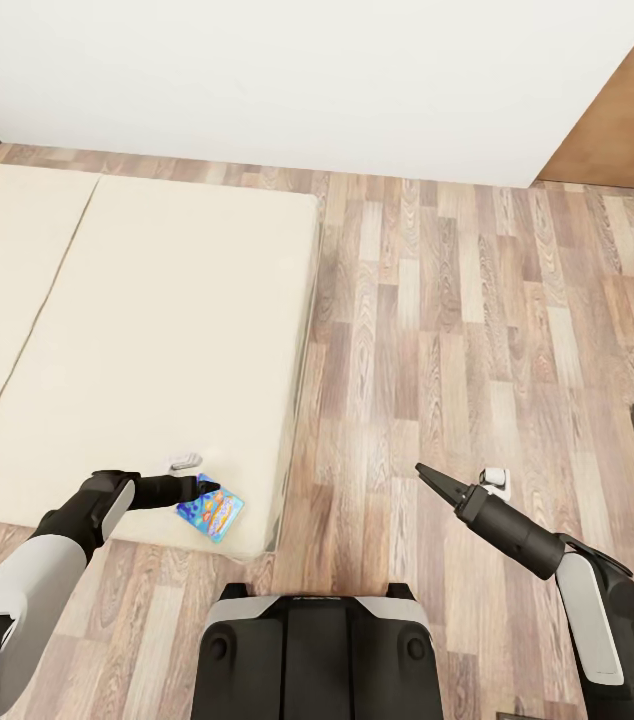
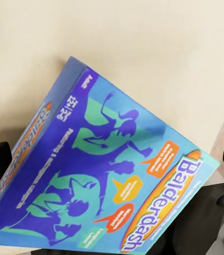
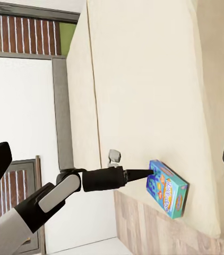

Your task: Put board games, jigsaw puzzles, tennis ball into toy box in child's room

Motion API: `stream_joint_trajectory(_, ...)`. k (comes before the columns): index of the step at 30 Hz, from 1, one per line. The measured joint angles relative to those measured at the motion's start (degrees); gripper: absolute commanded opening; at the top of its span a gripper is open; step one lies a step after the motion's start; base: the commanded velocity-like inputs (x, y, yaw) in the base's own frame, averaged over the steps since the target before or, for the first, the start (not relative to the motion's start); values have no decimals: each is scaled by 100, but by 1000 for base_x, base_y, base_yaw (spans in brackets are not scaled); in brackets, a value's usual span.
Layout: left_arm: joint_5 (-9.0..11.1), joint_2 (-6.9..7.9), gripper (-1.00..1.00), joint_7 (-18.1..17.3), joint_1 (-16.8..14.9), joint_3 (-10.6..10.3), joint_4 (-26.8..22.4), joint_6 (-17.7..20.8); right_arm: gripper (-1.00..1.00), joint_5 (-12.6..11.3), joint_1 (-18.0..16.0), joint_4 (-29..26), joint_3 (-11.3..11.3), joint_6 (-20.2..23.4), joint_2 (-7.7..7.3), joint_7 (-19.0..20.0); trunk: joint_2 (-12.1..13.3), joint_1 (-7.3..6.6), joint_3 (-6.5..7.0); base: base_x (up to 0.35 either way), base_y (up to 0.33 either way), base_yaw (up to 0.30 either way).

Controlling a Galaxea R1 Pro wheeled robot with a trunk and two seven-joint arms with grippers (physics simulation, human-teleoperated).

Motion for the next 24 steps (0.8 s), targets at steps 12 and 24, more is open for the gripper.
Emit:
stream_joint_trajectory(12,-27,190,100,14,-5,12,-6,-35,100,0,0,0,2,-5,0,-5,-1,0,0,0,-104,0)
stream_joint_trajectory(24,-27,226,100,14,-5,12,-5,-36,100,0,0,0,7,-8,8,-6,-1,0,0,0,-32,0)
